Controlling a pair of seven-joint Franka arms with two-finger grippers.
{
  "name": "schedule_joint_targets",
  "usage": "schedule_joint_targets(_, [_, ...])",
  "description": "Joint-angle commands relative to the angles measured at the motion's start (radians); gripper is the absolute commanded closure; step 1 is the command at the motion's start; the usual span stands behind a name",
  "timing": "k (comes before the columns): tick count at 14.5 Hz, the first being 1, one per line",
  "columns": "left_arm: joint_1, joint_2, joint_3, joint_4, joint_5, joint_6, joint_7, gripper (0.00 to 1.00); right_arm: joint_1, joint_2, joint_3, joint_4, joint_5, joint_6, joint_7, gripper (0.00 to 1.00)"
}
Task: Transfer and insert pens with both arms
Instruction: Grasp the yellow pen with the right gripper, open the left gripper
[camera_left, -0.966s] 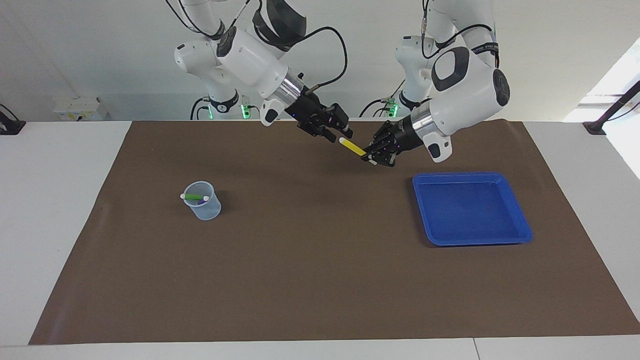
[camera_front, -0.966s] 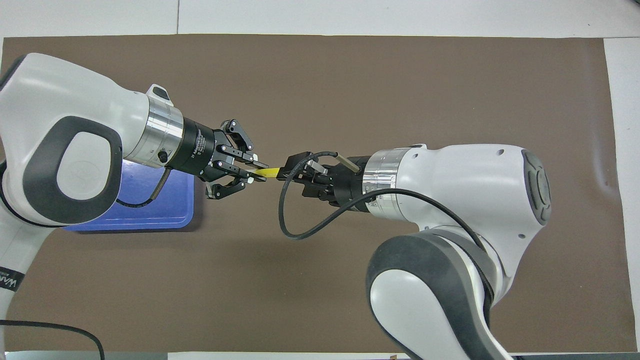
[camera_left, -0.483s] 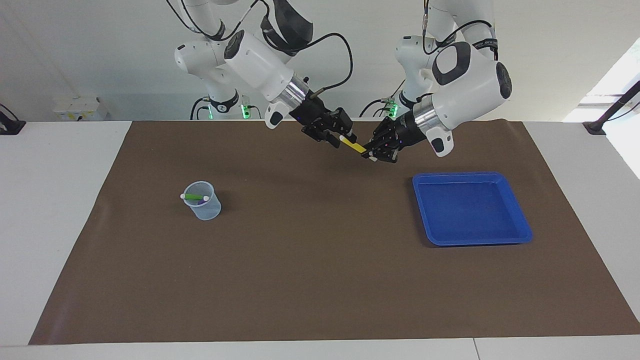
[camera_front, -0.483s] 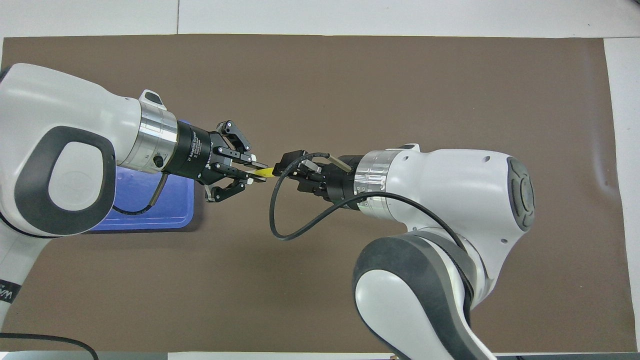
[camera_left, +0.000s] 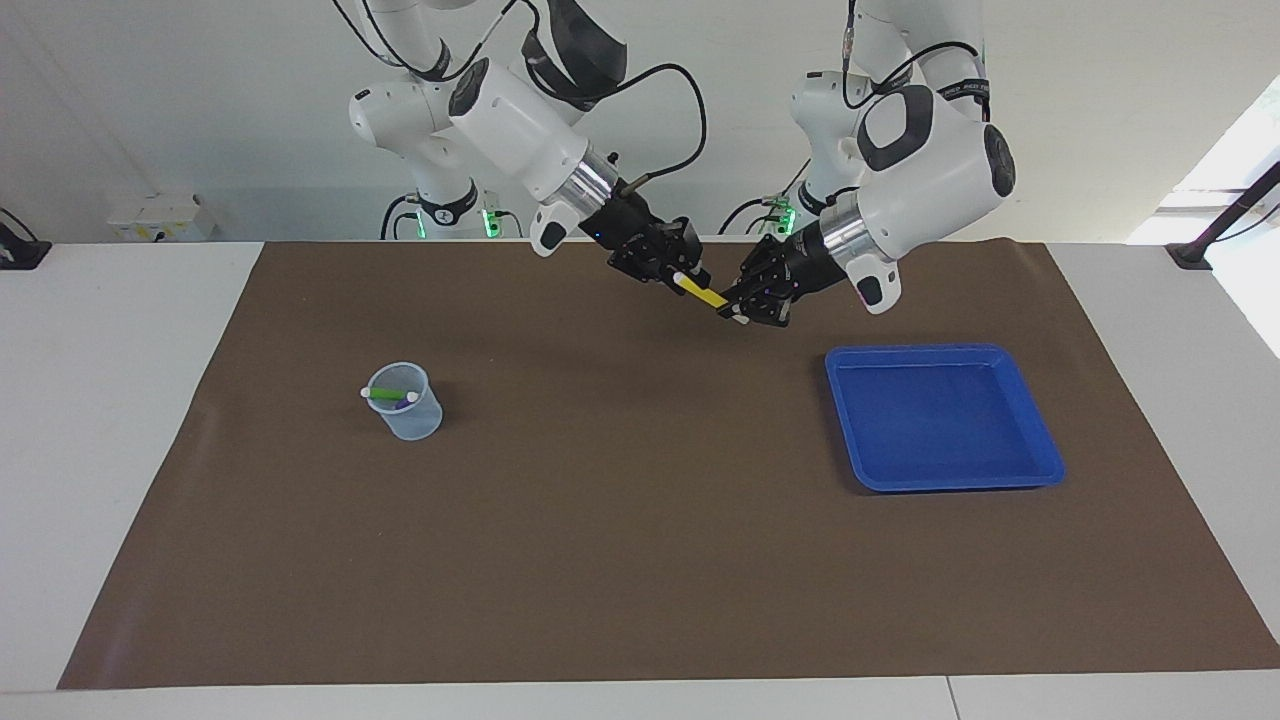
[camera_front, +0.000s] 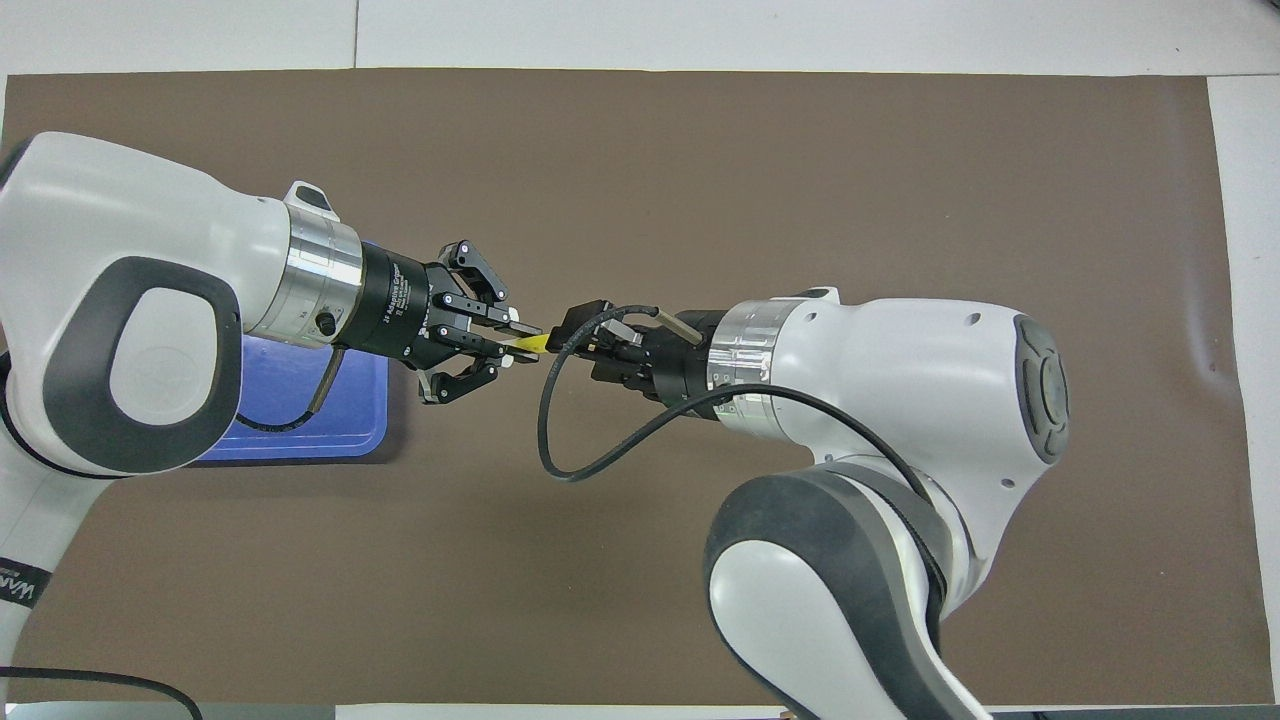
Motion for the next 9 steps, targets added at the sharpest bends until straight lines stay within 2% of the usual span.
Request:
schedule_joint_targets(1, [-0.015, -0.035, 0.011, -0.038, -0.022, 0.026, -0.014, 1.0, -0.003, 0.007, 0.001, 0.001, 0.008, 0.042, -0.023, 0.56])
schedule_joint_targets(6, [-0.015, -0.039, 0.011, -0.038, -0.025, 0.027, -0.015, 1.0, -0.007, 0.009, 0.0, -0.001, 0.009, 0.045, -0.023, 0.54])
schedule_joint_targets(8, [-0.015, -0.039, 0.011, -0.038, -0.025, 0.038, -0.028, 1.0, -0.009, 0.007, 0.001, -0.004, 0.009, 0.045, -0.023, 0.59])
schedule_joint_targets(9, [-0.015, -0.039, 0.011, -0.04, -0.025, 0.039, -0.028, 1.0, -0.01, 0.009, 0.0, -0.002, 0.009, 0.045, -0.023, 0.64])
